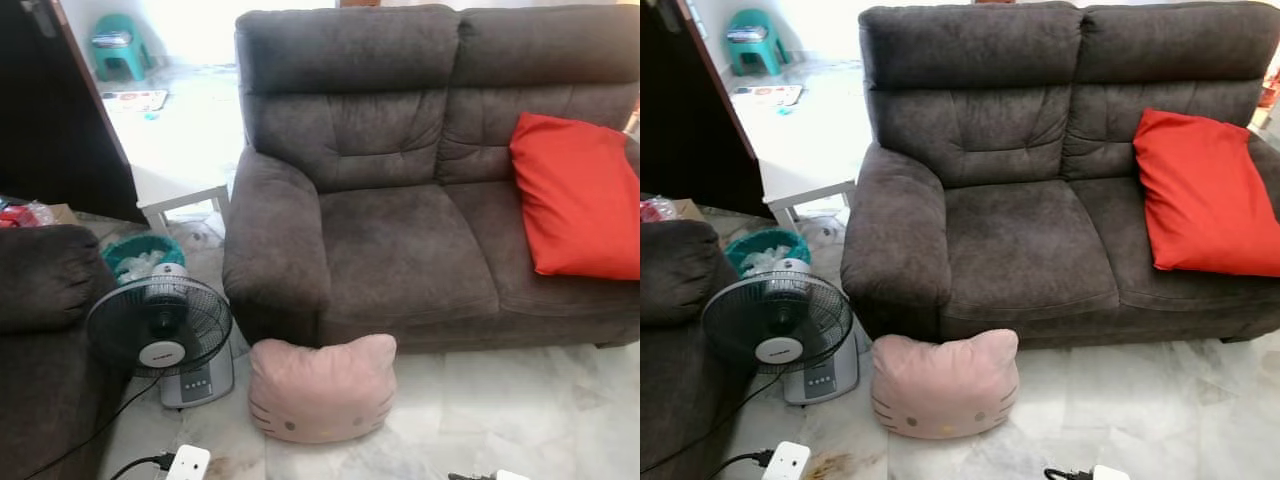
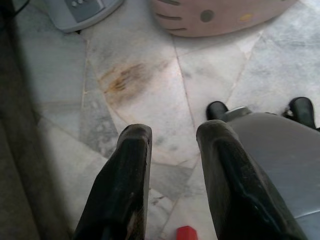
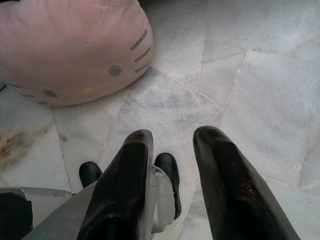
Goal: Move the pillow to the sofa from floor
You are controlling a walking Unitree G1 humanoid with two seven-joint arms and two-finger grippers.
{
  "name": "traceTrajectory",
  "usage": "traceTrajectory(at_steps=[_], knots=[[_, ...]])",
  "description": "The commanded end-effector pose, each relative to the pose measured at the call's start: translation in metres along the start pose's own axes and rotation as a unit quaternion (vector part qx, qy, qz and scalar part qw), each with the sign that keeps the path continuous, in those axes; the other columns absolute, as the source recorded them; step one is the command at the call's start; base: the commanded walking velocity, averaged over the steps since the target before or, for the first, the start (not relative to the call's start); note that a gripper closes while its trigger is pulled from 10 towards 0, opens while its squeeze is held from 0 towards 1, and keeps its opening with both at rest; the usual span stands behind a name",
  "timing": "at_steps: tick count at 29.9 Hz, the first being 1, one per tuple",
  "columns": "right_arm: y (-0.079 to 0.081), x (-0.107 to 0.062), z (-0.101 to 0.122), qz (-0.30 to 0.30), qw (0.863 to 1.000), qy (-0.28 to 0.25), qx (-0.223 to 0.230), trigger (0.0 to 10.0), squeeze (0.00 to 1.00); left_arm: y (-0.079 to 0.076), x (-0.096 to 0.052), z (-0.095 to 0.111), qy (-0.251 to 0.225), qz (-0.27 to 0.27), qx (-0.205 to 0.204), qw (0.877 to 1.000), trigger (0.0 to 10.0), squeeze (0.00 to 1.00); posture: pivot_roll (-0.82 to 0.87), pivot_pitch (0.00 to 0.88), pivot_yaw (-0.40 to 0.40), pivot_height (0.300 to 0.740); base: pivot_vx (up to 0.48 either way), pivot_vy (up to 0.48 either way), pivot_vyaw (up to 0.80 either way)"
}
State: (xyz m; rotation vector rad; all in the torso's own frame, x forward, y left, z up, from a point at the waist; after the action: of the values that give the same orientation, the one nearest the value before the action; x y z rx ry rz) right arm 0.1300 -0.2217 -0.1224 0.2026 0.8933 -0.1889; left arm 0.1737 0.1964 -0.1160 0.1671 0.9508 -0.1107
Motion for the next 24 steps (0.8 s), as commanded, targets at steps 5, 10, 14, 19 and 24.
traceTrajectory(at_steps=[5,10,14,19,24], knots=[[-0.0003,-0.0003,-0.0003,0.003,1.0,0.002,-0.011,10.0,0.0,-0.0009,0.0008,0.0012,0.003,0.003,0.009,1.0,10.0,0.0,0.0,0.0,0.024,0.738,0.0,0.0,0.0],[-0.0009,-0.0005,-0.0013,-0.002,1.0,0.002,0.001,10.0,0.0,-0.0023,0.0015,0.003,0.002,0.002,0.01,1.0,10.0,0.0,0.0,0.0,0.024,0.738,0.0,0.0,0.0],[-0.0009,-0.0004,-0.0012,-0.001,1.0,0.003,0.001,10.0,0.0,-0.002,0.0017,0.0037,0.001,0.003,0.011,1.0,10.0,0.0,0.0,0.0,0.023,0.738,0.0,0.0,0.0],[-0.0009,-0.0003,-0.001,0.0,1.0,0.003,-0.002,10.0,0.0,0.0017,0.0007,0.0016,0.003,0.005,0.01,1.0,10.0,0.0,-0.01,0.0,0.023,0.738,0.0,0.0,0.0],[-0.001,-0.0003,-0.0008,0.001,1.0,0.004,-0.002,10.0,0.0,0.0075,-0.0006,-0.0005,0.004,0.011,0.01,1.0,10.0,0.0,-0.01,0.0,0.021,0.738,0.0,0.0,0.0]])
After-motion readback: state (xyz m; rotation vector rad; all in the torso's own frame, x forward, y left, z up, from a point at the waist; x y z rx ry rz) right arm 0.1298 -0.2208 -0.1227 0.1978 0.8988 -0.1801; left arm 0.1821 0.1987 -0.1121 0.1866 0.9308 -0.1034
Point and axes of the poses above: a point about 5 cm out from each wrist's last joint towards the gripper, its own x axis pointing out of the wrist towards the gripper, its own z axis along the axis of the wrist's last joint, y = z × x, the point moved 3 cm from there along x, pointing out of the wrist towards the gripper, and after that the axes turned 1 degree about -x, right-handed, at the moved point
